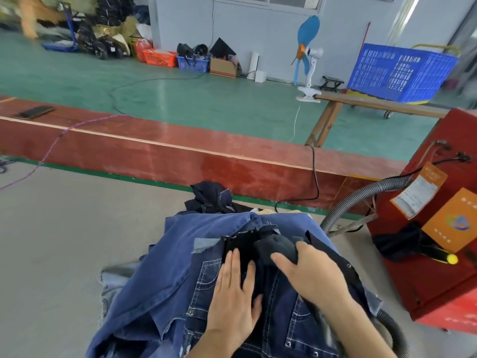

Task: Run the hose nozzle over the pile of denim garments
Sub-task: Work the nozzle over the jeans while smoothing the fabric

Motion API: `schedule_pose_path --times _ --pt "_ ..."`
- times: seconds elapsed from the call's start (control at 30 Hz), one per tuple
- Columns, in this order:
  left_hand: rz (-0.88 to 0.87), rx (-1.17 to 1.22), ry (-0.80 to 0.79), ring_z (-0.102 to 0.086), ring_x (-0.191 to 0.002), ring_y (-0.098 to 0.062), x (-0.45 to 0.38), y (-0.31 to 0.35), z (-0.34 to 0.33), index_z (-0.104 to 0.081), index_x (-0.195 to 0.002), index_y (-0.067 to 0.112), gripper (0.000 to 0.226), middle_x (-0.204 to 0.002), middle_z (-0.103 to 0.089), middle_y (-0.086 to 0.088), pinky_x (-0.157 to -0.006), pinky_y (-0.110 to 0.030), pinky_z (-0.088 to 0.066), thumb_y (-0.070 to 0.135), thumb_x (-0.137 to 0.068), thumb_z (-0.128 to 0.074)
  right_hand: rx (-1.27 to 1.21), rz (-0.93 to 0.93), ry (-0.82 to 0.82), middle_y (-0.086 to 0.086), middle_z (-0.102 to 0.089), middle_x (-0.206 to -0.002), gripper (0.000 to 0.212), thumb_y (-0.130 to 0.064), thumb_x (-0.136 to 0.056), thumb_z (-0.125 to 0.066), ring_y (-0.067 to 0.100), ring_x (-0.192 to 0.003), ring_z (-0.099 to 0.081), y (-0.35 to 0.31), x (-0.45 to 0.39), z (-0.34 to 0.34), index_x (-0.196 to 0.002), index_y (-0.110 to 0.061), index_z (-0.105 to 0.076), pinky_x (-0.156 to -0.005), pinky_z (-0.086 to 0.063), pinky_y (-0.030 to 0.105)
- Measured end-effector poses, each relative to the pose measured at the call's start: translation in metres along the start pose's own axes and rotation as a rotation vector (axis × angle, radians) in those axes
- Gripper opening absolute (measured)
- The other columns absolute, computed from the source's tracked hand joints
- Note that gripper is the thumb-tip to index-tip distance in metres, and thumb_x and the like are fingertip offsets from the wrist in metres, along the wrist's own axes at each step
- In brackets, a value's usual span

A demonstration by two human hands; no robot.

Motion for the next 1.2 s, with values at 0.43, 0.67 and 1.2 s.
schedule_pose_path --times 0.43,0.67,1.2 --pt "0.004 0.108 -0.056 -0.050 -0.128 -0.039 -0.003 0.001 -0.004 -0.059 -0.134 0.019 0.063 -0.138 -0.049 -0.026 -0.108 -0.050 -0.036 0.046 -0.077 -0.060 -0.242 -0.059 0.417 0.000 -0.059 -0.072 0.043 -0.055 -0.092 -0.048 0.016 -0.060 -0.050 0.010 -0.015 0.065 -0.094 -0.012 -0.049 -0.048 -0.031 0.026" --pt "0.077 0.122 -0.394 0.035 -0.135 -0.048 -0.017 0.019 -0.018 0.015 -0.144 0.053 0.076 -0.149 0.031 -0.031 -0.104 -0.071 0.013 0.033 -0.093 -0.038 -0.061 -0.039 0.192 0.000 -0.063 -0.077 0.041 -0.060 -0.089 -0.048 0.022 -0.073 -0.059 0.007 0.001 0.042 -0.085 -0.019 -0.045 -0.057 -0.039 0.031" --pt "0.104 -0.063 -0.665 0.034 -0.133 -0.052 -0.020 0.025 -0.027 0.025 -0.140 0.054 0.075 -0.142 0.038 -0.037 -0.104 -0.075 -0.001 0.042 -0.100 -0.038 -0.139 -0.062 0.343 0.000 -0.061 -0.079 0.039 -0.056 -0.090 -0.050 0.023 -0.071 -0.057 0.013 -0.019 0.066 -0.093 -0.016 -0.050 -0.058 -0.042 0.032"
Point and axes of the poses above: each hand's wrist, its own x-axis away from the middle knuckle, its own z-axis out of the back of the hand, y = z × x, the point moved 9 cm from there along -x, towards the middle knuckle
